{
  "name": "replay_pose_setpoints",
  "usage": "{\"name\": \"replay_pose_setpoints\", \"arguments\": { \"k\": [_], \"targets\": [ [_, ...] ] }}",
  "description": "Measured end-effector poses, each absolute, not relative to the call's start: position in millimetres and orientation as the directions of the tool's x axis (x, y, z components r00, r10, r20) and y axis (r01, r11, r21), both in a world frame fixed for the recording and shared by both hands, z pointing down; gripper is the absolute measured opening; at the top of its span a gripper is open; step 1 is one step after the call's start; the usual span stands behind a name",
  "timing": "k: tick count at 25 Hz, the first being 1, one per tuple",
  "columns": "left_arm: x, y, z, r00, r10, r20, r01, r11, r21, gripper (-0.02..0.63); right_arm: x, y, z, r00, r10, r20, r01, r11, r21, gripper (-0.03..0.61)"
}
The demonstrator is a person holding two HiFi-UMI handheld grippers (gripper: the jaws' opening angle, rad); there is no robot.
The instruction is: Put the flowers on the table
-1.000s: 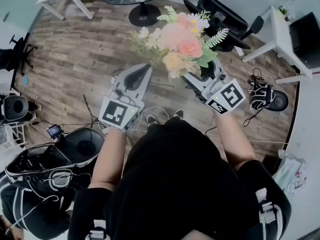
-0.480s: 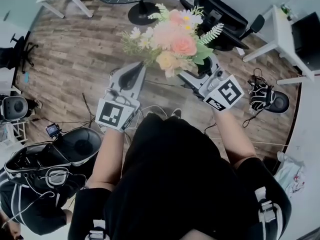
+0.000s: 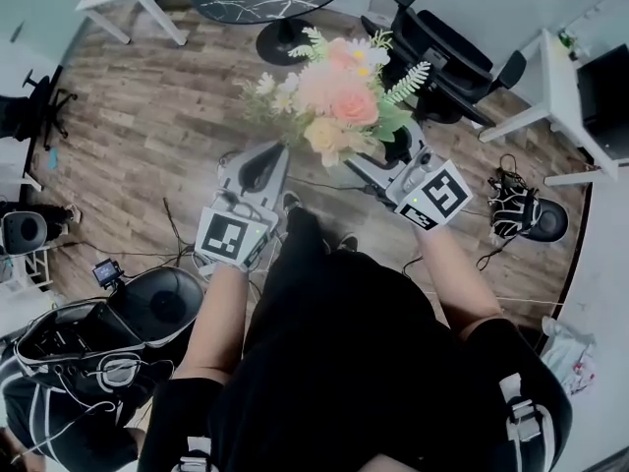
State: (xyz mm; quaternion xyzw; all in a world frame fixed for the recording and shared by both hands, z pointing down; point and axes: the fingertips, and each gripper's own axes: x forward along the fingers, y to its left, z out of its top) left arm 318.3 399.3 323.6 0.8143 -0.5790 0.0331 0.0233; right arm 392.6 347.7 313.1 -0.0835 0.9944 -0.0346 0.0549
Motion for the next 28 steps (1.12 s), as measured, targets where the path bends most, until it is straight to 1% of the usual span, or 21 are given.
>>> {"name": "replay_pose_setpoints", "arguments": {
  "k": [5,9,18,28],
  "targets": [
    [268,366,323,0.327,-0.94,0.097,-0.944,-0.329,-0.004,0.013,344,316,307,-0.98,-0.168,-0.106,-0.16,0.983,-0.086,0.322],
    [235,346,321,0.333,-0.94,0.068,-0.942,-0.336,-0.023,0.013,310,296,306,-0.981,-0.167,-0.103,-0.16,0.984,-0.073,0.322],
    [146,298,317,0.347,-0.937,0.041,-0.938,-0.348,-0.011,0.014,214,248,304,-0.981,-0.173,-0.091,-0.166,0.983,-0.076,0.322],
    [80,276,321,0.374,-0.927,0.032,-0.927,-0.374,0.005,0.013,151,222,304,-0.975,-0.202,-0.089,-0.196,0.978,-0.078,0.322]
  ]
}}
